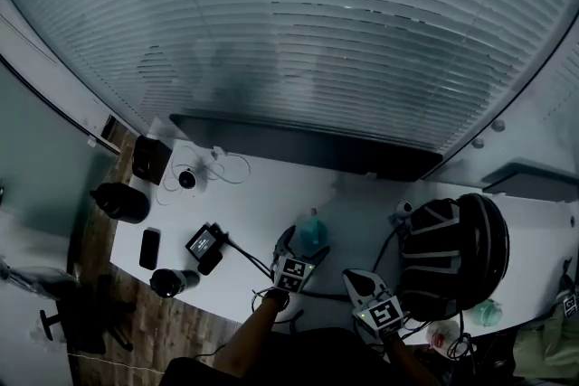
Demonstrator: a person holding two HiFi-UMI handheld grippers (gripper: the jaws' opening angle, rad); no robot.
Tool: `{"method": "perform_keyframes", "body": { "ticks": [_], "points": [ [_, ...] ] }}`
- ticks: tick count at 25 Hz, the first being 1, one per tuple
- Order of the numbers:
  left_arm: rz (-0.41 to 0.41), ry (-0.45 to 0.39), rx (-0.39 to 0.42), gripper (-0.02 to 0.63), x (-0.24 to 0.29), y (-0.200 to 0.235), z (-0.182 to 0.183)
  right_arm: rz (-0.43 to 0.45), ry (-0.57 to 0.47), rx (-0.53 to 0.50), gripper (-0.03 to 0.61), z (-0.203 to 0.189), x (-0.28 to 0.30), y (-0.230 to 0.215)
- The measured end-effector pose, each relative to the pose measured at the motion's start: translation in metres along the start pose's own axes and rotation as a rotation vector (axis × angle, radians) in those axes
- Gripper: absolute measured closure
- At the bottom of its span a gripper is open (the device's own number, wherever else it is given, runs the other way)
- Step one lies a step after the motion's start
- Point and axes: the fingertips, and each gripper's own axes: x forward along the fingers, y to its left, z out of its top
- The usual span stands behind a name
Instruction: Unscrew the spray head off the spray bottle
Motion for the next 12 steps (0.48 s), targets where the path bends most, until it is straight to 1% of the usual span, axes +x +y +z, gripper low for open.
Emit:
{"method": "perform_keyframes", "body": {
  "ticks": [3, 6, 8, 10, 12],
  "points": [
    [0.006, 0.007, -0.029, 0.123, 0.011, 0.005, 0.003, -0.008, 0.012, 0.011, 0.577, -0.002, 0.001, -0.005],
    [-0.020, 0.024, -0.054, 0.123, 0.022, -0.005, 0.005, -0.013, 0.029, 0.018, 0.577, -0.007, 0.004, -0.009],
    [-0.032, 0.039, -0.052, 0.123, 0.028, -0.010, 0.003, -0.012, 0.027, 0.017, 0.577, -0.006, 0.007, -0.008],
    [-0.010, 0.055, -0.027, 0.123, 0.033, -0.008, -0.001, -0.008, 0.017, 0.008, 0.577, -0.001, 0.008, -0.005],
    [0.039, 0.067, -0.005, 0.126, 0.035, -0.002, -0.004, -0.006, 0.005, -0.004, 0.577, 0.004, 0.007, -0.004]
  ]
}}
